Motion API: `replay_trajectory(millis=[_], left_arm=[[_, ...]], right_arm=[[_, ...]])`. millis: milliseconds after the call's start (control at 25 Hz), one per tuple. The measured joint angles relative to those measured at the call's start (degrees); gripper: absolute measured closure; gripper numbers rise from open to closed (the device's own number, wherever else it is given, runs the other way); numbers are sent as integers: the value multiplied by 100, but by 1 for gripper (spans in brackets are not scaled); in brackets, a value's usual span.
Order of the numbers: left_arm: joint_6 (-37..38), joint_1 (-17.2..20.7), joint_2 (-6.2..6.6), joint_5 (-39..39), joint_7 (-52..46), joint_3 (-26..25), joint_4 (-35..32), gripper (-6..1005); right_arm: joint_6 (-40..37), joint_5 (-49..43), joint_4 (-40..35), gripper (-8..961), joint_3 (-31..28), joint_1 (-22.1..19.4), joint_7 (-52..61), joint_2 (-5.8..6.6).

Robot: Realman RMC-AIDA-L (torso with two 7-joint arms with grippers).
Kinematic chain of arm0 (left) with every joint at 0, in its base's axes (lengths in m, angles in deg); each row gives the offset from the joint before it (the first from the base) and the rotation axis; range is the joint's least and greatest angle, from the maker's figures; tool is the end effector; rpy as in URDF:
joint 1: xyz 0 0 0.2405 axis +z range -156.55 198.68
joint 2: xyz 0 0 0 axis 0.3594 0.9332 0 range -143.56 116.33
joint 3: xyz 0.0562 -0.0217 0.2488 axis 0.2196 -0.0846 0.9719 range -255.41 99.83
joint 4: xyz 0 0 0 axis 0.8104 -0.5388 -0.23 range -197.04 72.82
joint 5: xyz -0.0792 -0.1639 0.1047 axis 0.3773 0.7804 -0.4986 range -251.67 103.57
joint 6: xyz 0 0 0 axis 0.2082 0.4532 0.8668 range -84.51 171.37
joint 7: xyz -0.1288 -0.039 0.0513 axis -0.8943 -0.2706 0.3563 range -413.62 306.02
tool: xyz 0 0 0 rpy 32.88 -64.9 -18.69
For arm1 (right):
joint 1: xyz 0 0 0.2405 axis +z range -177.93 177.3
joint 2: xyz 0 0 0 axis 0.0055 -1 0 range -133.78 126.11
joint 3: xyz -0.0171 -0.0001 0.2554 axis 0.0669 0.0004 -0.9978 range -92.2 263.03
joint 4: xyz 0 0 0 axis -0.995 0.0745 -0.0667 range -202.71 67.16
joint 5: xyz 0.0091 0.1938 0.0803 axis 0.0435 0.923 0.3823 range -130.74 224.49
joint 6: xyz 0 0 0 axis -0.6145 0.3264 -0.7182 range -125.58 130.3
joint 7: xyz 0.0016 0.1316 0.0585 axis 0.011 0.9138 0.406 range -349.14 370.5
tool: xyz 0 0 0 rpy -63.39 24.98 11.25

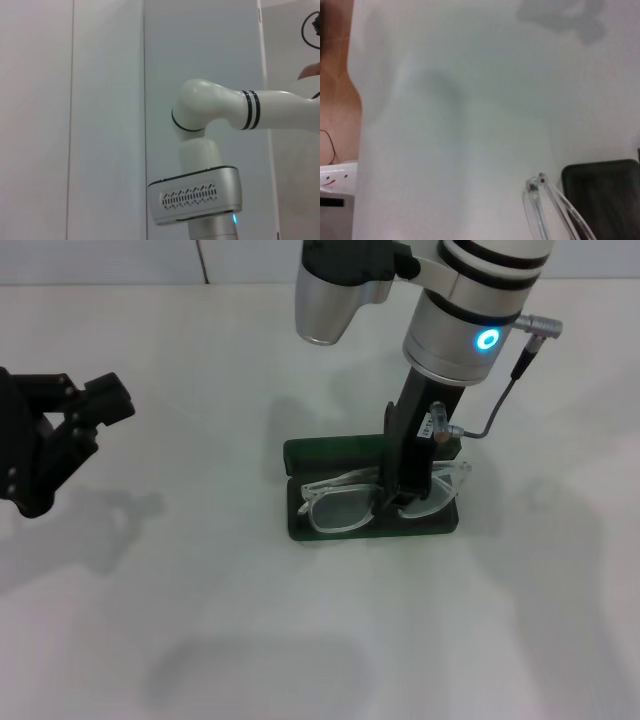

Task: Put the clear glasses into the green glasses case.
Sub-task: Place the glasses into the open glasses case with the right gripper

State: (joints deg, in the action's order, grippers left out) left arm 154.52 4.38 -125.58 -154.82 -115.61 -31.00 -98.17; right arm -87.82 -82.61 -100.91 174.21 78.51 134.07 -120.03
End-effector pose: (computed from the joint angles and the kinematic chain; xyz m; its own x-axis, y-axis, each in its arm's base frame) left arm -0.2730 0.2606 0.0822 0.6005 -0.0799 0.7956 0.2441 -0.9292 -0.2776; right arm 0.0348 0.3838 -0.0711 0.8594 -0.0383 0.5099 -0.1020 -0.9900 0.0976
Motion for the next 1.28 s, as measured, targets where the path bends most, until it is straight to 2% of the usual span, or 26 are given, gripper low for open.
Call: replay_trajectory(millis=[360, 1280], left_arm=[[0, -52, -45, -139, 99, -20, 79, 930], [-72, -128, -53, -140, 250, 8, 265, 930]], right_arm=[[336, 151, 170, 842, 551, 3, 290, 0], [891, 218, 351, 843, 717, -141, 310, 0]])
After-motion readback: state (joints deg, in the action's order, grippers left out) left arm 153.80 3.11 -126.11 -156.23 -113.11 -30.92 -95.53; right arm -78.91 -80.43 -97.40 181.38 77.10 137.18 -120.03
